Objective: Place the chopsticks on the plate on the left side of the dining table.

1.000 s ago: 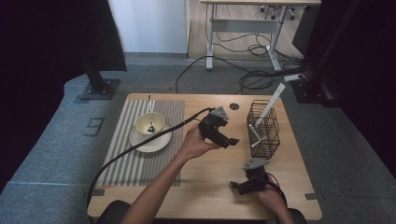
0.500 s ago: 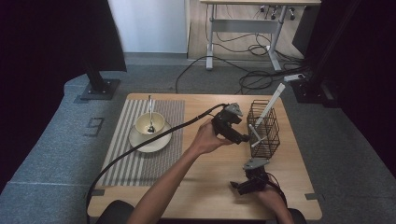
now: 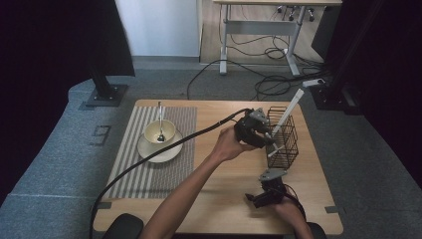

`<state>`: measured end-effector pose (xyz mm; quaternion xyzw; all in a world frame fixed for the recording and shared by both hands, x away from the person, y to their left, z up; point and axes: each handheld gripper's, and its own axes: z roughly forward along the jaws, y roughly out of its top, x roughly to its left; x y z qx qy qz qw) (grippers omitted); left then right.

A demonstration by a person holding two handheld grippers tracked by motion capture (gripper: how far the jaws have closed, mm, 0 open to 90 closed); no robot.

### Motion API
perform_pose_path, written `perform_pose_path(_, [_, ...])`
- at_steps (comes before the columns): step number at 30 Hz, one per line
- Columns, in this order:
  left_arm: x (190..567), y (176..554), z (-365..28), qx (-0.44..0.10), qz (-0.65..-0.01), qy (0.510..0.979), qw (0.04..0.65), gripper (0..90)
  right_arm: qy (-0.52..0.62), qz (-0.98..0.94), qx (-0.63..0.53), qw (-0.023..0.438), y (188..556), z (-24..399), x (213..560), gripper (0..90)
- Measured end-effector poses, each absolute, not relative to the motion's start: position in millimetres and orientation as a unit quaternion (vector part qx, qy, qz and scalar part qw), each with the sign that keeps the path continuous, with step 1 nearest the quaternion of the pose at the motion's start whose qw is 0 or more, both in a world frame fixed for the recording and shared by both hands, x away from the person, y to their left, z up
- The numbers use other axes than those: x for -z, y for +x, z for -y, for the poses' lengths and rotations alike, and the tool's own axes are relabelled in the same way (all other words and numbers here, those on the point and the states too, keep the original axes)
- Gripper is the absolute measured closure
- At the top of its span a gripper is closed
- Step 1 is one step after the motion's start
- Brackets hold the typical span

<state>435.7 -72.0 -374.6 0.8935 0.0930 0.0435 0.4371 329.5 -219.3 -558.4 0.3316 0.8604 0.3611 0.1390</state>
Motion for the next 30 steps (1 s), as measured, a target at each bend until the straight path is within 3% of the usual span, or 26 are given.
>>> perform_pose_path(4, [375, 433, 75, -0.050, -0.080, 0.897, 0.431, 61.1, 0.331, -0.861, -0.361, 0.139, 330, 219, 558, 0.0])
perform_pose_path(8, [375, 428, 78, -0.067, -0.063, 0.898, 0.431, 76.6, 0.331, -0.861, -0.361, 0.139, 329, 219, 558, 0.0])
perform_pose_path(10, [375, 427, 78, -0.067, -0.058, 0.898, 0.430, 78.9, 0.331, -0.861, -0.361, 0.139, 329, 219, 558, 0.0])
perform_pose_path(15, [375, 430, 76, -0.046, -0.058, 0.895, 0.439, 82.6, 0.331, -0.861, -0.361, 0.139, 329, 219, 558, 0.0])
perform_pose_path(30, [351, 421, 62, -0.053, -0.055, 0.888, 0.454, 82.7, 0.331, -0.861, -0.361, 0.138, 329, 219, 558, 0.0])
